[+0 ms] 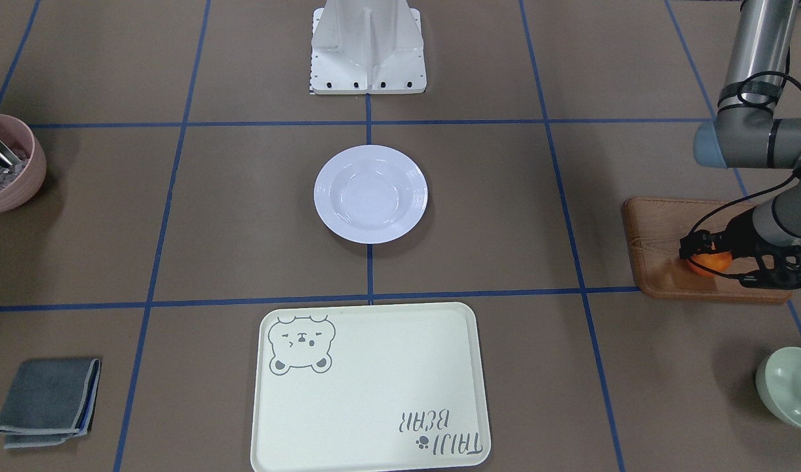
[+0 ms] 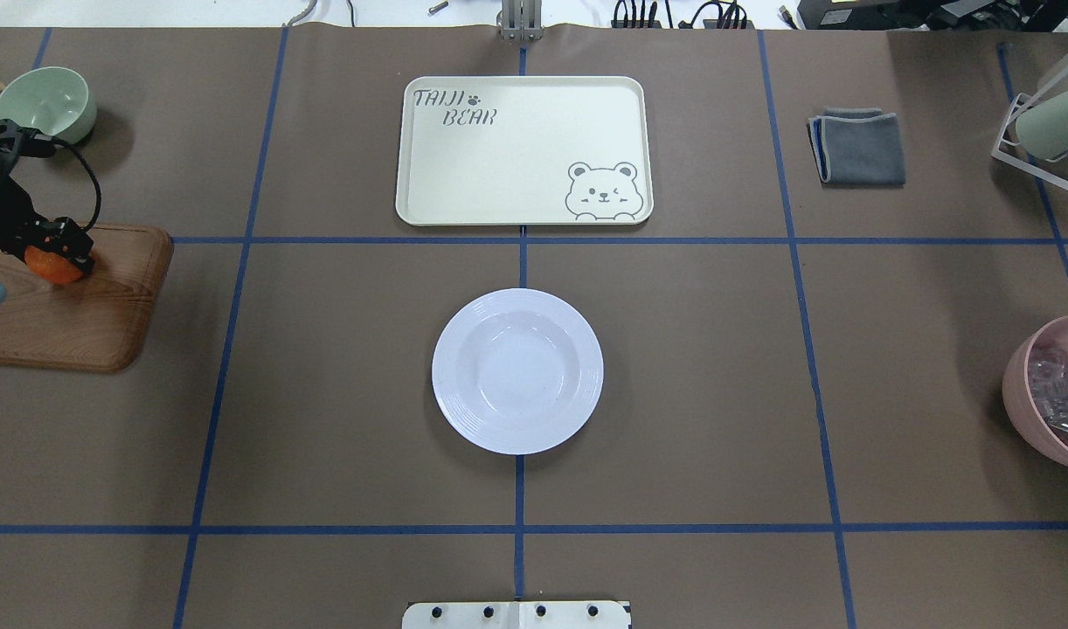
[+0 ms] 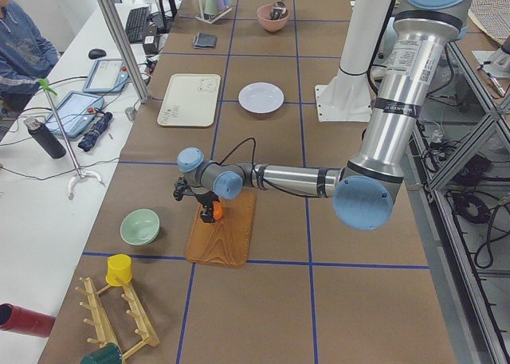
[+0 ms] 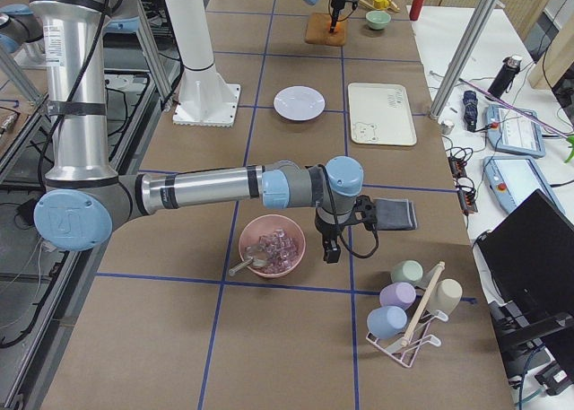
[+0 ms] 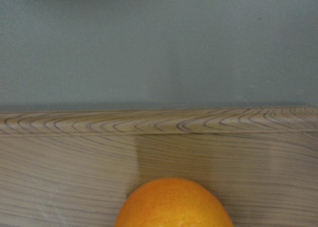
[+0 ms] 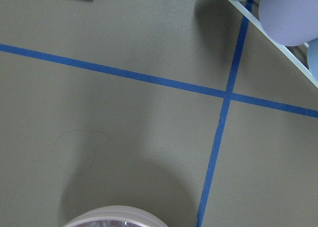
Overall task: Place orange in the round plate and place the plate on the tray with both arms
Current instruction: 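Lift the orange with the left gripper and carry it over the white plate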
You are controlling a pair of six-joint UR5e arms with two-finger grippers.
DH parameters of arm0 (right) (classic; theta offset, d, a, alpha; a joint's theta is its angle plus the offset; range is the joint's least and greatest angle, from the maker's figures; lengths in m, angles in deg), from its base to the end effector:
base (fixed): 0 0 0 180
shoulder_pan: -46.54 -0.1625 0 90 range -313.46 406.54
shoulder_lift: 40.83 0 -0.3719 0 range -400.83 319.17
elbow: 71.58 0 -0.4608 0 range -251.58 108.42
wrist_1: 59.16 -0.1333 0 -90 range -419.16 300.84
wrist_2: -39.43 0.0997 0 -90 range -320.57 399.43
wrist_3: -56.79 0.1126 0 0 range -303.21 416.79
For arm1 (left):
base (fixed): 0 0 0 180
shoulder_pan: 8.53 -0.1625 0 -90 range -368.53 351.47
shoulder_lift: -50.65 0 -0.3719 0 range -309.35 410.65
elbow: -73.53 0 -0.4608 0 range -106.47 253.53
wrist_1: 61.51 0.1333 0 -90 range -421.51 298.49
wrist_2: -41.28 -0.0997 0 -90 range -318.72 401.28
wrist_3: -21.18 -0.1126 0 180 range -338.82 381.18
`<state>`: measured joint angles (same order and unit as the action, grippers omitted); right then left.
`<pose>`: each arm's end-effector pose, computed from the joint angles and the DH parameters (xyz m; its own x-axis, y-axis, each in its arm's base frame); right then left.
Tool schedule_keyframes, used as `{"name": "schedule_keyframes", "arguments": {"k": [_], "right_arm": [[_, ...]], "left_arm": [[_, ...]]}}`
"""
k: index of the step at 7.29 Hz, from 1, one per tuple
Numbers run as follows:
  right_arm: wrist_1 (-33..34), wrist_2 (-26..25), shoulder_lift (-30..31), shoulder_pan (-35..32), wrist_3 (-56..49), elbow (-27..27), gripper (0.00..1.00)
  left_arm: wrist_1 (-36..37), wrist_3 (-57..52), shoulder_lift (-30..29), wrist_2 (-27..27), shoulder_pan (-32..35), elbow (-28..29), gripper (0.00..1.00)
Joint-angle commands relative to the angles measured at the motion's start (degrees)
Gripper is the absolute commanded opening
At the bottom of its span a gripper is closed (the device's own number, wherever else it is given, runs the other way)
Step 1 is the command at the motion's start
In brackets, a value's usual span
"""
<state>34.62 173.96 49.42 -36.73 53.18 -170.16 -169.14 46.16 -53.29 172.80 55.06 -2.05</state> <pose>-0.0117 -0.5626 0.5397 0.6927 -0.2009 0.6927 0.1608 0.9793 0.1232 0.2457 -0.6266 0.5785 0.7085 0.0992 -0.6987 -0.1388 0.9903 -0.0002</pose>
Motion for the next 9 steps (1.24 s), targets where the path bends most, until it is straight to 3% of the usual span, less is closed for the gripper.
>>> {"name": "schedule_keyframes", "arguments": {"k": [1,3,4,7,9], "right_arm": [[0.0,0.02,0.01,-0.06,0.0,-0.03,1.0],[0.0,0.02,0.01,-0.06,0.0,-0.12,1.0],[0.0,-0.07,-0.07,-0.06,0.0,-0.12,1.0],[0.0,0.11,-0.33,0.03,0.09,-0.29,1.0],[0.0,0.37,-0.51,0.21,0.09,-0.2,1.0]], "left_arm": [[0.14,2.25,-0.82,-0.2,-0.04,-0.71,0.0],[1.11,15.29,-3.28,0.58,-0.13,-6.04,0.0],[1.28,22.24,-3.72,2.76,-2.56,-9.9,0.0],[4.34,45.89,-10.56,1.99,-14.59,-18.62,0.0],[10.83,53.57,-19.15,-4.73,-21.01,-18.91,0.0]]}}
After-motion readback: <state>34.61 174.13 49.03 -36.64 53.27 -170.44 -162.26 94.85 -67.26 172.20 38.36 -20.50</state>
